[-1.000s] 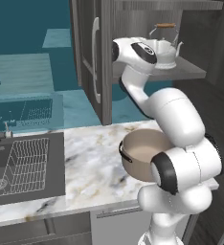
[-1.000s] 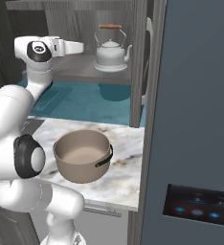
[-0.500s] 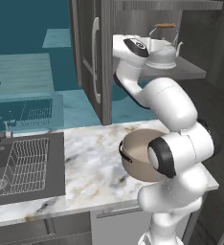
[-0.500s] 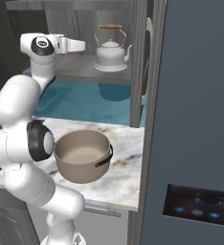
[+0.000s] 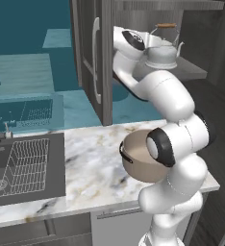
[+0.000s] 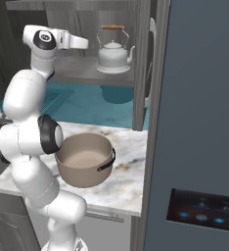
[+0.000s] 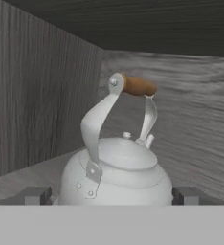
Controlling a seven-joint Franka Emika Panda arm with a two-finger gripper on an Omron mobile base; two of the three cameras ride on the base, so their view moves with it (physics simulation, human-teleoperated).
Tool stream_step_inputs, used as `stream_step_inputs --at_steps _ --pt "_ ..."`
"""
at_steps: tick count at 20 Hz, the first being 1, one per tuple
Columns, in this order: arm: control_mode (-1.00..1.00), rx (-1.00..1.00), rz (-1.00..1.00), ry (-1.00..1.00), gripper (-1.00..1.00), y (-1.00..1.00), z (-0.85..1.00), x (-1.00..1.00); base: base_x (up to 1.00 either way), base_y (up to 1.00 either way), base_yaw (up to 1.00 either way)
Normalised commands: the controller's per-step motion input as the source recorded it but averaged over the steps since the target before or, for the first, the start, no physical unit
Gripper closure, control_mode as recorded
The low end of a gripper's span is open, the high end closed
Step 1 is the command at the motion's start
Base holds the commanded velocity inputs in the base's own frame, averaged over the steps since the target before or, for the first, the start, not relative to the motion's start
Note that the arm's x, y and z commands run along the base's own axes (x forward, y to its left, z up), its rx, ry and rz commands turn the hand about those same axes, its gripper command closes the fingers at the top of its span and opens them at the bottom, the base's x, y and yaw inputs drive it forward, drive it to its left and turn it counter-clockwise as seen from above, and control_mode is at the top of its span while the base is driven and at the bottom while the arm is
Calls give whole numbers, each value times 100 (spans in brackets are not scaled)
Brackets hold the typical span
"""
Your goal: Pick the kettle from the cabinet and place it on a stove burner. Then pick the pot from the counter and place it on another stove burner. Finally, turn both burners on.
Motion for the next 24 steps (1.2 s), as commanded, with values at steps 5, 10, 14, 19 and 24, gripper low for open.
stream_step_inputs --at_steps 5,10,14,19,24 --pt "-100 2 -2 4 -100 0 14 16 0 0 0" --pt "-100 0 -3 2 -100 -3 12 13 0 0 0" --pt "-100 -4 -2 -1 -100 -3 1 19 0 0 0" --pt "-100 -9 -3 -2 -100 -1 0 20 0 0 0" --pt "-100 -1 -4 0 -100 -12 0 16 0 0 0"
